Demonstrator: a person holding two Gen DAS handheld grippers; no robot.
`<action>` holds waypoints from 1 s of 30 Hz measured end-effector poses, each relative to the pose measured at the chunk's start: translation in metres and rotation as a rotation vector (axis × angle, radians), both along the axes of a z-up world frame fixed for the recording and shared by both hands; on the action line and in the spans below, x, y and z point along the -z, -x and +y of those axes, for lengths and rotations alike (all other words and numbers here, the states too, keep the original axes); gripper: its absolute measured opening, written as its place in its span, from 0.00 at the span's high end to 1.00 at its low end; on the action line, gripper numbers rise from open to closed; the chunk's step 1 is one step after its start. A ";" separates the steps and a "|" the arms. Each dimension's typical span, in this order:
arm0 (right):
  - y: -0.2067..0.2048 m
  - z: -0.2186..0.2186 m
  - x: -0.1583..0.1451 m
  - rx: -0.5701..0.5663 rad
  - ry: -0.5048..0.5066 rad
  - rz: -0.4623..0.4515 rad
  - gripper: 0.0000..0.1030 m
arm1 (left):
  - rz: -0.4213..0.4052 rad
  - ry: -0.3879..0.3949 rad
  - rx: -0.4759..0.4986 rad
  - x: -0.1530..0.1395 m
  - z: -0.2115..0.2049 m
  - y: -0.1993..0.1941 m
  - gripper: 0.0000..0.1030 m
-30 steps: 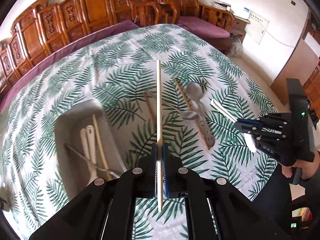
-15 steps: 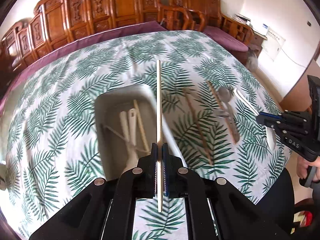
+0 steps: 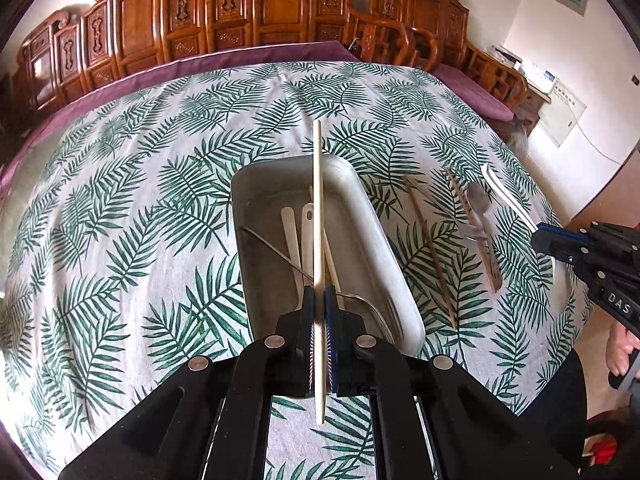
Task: Organize utensils
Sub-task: 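Carry the chopstick in the left tool into the tray while the right tool carries the white spoon, then lower the white spoon in the right tool into the tray and open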
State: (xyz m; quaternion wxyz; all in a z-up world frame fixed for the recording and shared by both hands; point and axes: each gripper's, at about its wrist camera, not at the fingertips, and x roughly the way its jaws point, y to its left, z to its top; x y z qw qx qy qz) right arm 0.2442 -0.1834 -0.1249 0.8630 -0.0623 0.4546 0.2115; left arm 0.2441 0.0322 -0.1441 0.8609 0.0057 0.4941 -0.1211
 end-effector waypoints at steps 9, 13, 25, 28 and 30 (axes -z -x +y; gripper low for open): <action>-0.002 0.029 -0.005 -0.042 0.014 0.003 0.92 | 0.007 0.027 -0.031 0.007 0.010 -0.008 0.93; -0.005 0.044 -0.008 -0.066 0.021 0.001 0.92 | -0.003 0.029 -0.038 0.006 0.014 -0.005 0.89; -0.024 0.096 -0.010 -0.119 -0.015 0.020 0.92 | -0.074 0.002 -0.080 -0.018 0.045 0.012 0.84; -0.029 0.106 -0.007 -0.121 -0.033 0.036 0.92 | -0.088 -0.001 -0.095 -0.024 0.056 0.015 0.84; -0.033 0.113 -0.005 -0.121 -0.048 0.051 0.92 | -0.098 -0.004 -0.107 -0.027 0.063 0.017 0.83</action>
